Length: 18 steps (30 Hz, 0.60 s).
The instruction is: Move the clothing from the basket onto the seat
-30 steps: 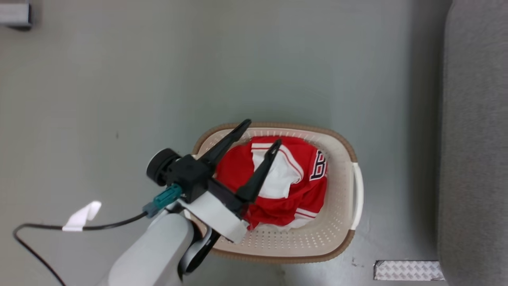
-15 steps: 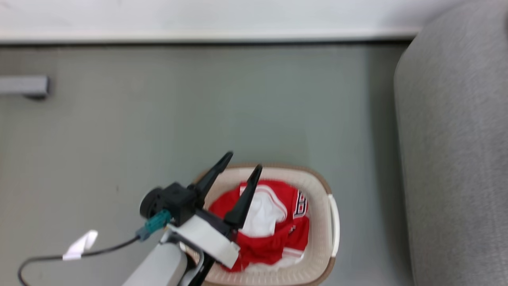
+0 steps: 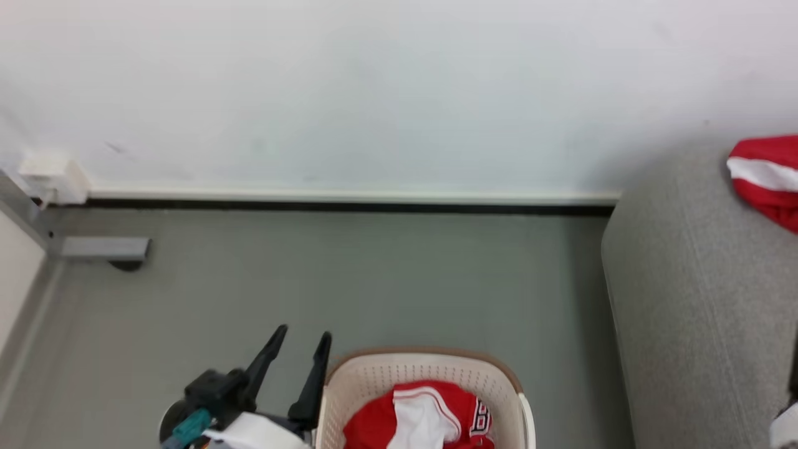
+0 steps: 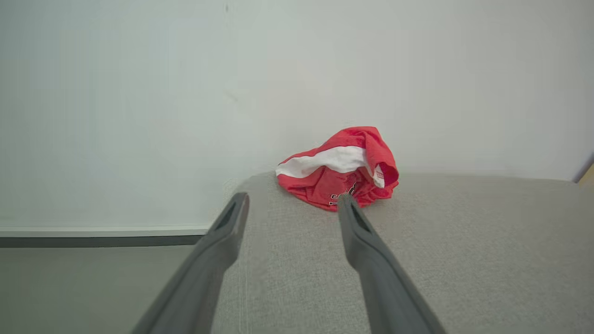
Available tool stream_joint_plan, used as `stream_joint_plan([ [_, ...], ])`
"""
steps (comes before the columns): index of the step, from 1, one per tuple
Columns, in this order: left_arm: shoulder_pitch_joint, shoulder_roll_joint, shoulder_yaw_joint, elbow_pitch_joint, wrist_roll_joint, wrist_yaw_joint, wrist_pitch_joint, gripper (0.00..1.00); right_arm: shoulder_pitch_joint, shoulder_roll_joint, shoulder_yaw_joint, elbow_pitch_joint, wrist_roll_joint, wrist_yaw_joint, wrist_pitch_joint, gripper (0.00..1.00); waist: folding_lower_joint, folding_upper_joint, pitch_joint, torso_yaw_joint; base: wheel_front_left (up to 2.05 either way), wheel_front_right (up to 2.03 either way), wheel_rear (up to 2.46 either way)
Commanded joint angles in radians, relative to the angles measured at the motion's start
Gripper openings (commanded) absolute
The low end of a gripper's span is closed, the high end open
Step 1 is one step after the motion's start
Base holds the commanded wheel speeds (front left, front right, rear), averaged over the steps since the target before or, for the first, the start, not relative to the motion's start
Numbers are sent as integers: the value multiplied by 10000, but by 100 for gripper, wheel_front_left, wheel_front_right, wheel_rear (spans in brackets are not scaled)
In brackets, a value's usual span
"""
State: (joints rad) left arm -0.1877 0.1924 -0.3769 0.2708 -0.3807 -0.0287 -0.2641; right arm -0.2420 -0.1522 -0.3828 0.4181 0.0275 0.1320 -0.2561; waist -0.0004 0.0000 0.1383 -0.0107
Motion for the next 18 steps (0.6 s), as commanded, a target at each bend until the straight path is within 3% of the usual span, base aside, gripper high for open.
stream_joint_plan([
  [1,292,-51,190,-26,155,47,-3,100,446,112,199,-218,82,-25,-9,100,4,0,-641,280,0,0,0],
  [8,1294,-187,1318,-110,677,101,-5,100,2207,714,1179,-1056,-65,-25,-62,100,4,0,-1413,552,0,0,0],
  [18,2061,-638,2600,-158,1539,-45,-3,100,3302,1008,1737,-1198,120,-25,-91,100,4,0,-1757,734,0,0,0],
])
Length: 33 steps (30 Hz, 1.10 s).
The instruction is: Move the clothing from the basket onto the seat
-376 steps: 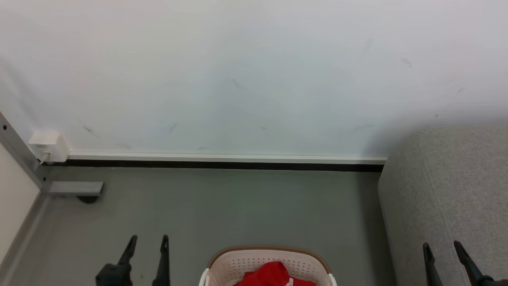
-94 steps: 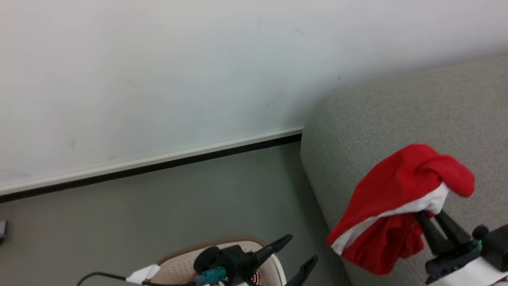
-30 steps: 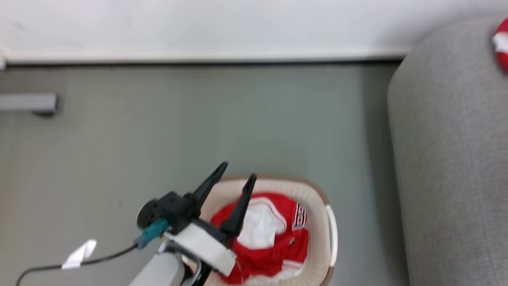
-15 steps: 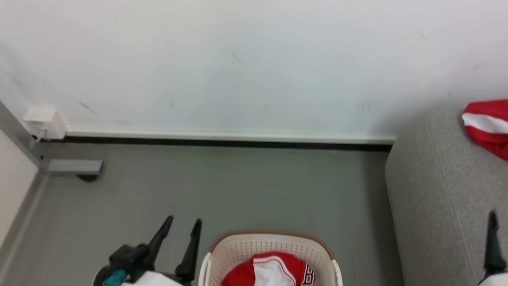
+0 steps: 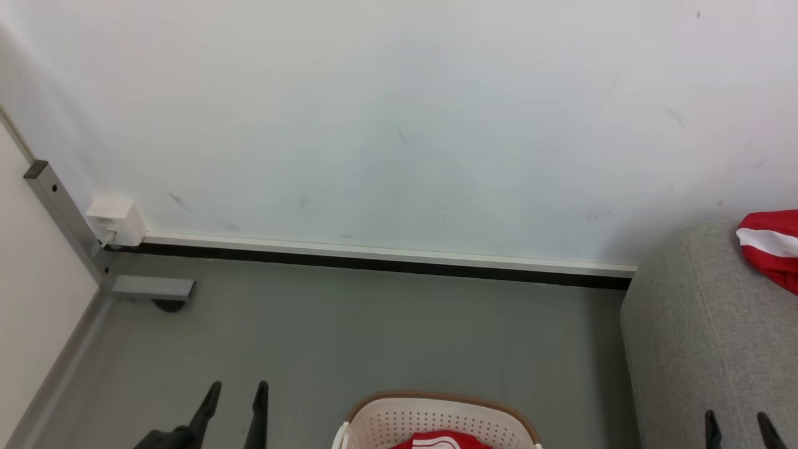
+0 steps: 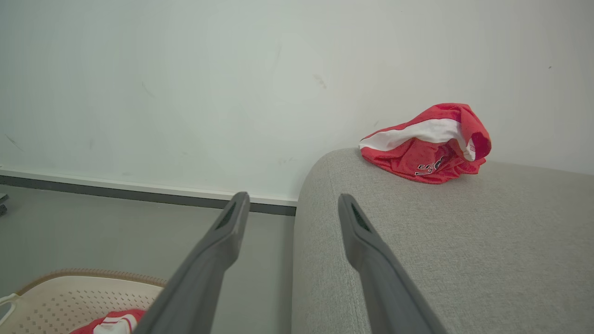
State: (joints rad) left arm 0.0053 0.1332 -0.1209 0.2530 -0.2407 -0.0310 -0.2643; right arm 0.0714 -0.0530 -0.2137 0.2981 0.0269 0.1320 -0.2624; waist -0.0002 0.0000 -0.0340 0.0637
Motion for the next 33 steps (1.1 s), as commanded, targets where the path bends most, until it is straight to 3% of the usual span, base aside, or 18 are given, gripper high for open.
stream_joint_plan([
  [1,203,-78,126,62,198,-60,-2,100,280,24,145,43,297,-25,-28,100,2,0,-77,-22,0,0,0],
  [13,351,-434,582,457,590,-652,-2,100,728,16,948,196,883,-25,-33,100,2,0,-258,-183,0,0,0],
  [33,187,-722,846,653,877,-918,-2,100,562,18,1154,181,919,-25,-32,100,2,0,-140,-356,0,0,0],
])
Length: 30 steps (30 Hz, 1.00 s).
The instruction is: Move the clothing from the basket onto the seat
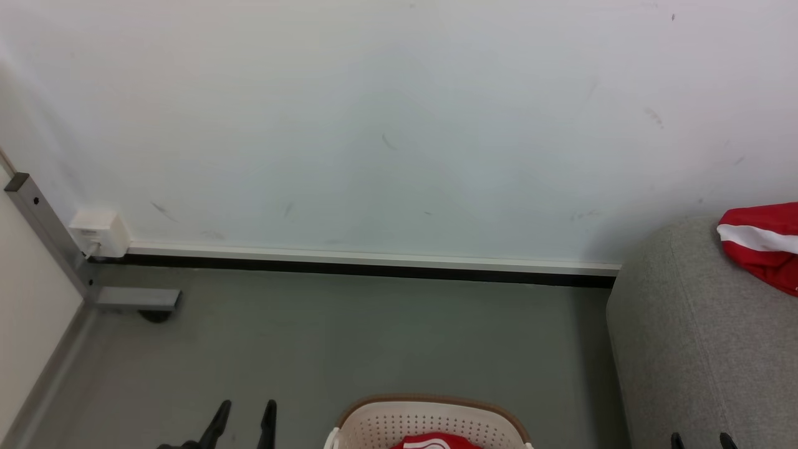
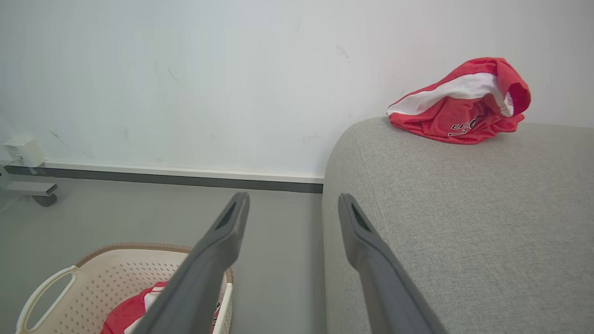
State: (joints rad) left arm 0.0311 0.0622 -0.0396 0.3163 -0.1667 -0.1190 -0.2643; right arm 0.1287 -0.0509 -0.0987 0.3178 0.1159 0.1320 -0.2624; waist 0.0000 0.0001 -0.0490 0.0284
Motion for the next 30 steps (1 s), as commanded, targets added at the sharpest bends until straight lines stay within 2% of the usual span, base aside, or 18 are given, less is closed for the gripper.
stream_joint_plan([
  [1,-76,-17,37,29,151,-28,-2,100,-30,-3,8,-13,33,-25,-34,100,0,-1,20,-13,0,0,0],
  [8,-228,-33,-106,150,159,-87,-2,100,-228,-3,-1,-92,45,-26,-34,100,0,-1,167,-189,0,0,0],
  [16,-719,87,-603,603,228,-112,-2,100,-476,-3,94,-374,139,-26,-33,100,0,-1,375,-793,0,0,0],
  [26,-2007,455,-1936,1910,-146,-118,24,100,-890,-6,499,-822,373,-26,-18,100,0,-1,947,-2173,0,0,0],
  [30,-2724,597,-2444,2521,-382,-119,424,100,-1113,-4,677,-1100,468,-26,-16,100,0,-1,1429,-2744,0,0,0],
])
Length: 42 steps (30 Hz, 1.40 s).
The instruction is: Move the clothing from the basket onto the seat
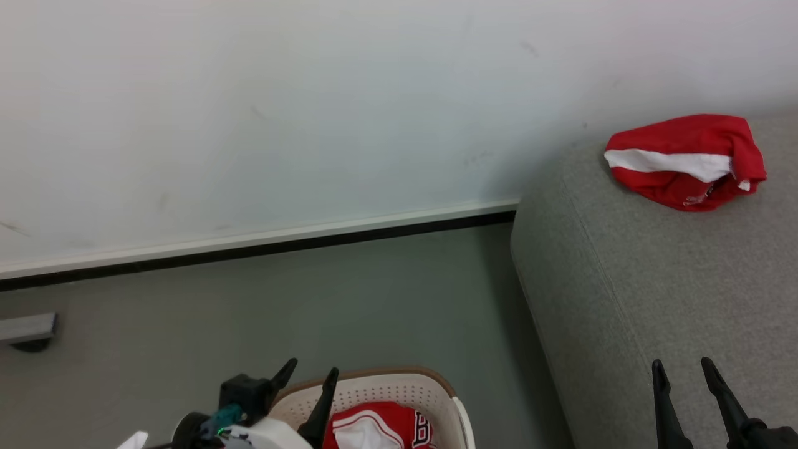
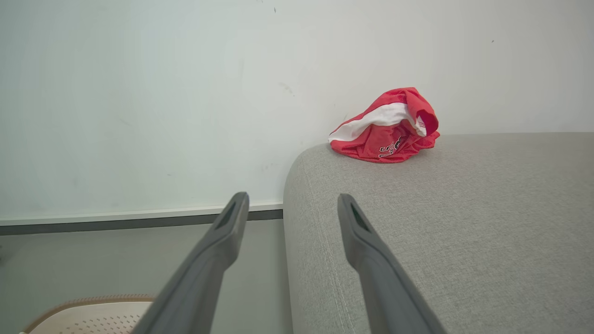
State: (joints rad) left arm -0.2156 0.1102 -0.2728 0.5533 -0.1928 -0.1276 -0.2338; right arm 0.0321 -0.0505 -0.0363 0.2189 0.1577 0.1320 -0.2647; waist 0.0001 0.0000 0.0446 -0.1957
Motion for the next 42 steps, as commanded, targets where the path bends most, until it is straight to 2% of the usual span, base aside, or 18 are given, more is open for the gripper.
stream_joint_plan([
  [1,-257,118,-112,151,-121,-33,120,100,-146,-8,54,-110,50,-26,7,100,-1,0,493,-503,0,0,0],
  [6,-1420,443,-529,1070,-523,-26,873,100,-648,-6,360,-624,265,-26,7,100,-1,0,1497,-1206,0,0,0],
  [16,-3092,637,-1389,2439,-864,-26,2298,100,-1331,-2,415,-1400,737,-26,7,100,-1,0,3297,-1548,0,0,0],
  [22,-4026,534,-1642,3345,-1077,-27,2853,100,-1854,-6,631,-1809,694,-26,7,100,-1,0,4461,-1589,0,0,0],
  [27,-4678,420,-1922,3995,-1093,-27,3078,100,-2220,-5,596,-2213,573,-26,7,100,-1,0,5298,-1567,0,0,0],
  [42,-6439,635,-2252,5516,-825,70,3051,100,-3082,-3,640,-3739,442,-26,7,100,-1,0,7569,-1721,0,0,0],
])
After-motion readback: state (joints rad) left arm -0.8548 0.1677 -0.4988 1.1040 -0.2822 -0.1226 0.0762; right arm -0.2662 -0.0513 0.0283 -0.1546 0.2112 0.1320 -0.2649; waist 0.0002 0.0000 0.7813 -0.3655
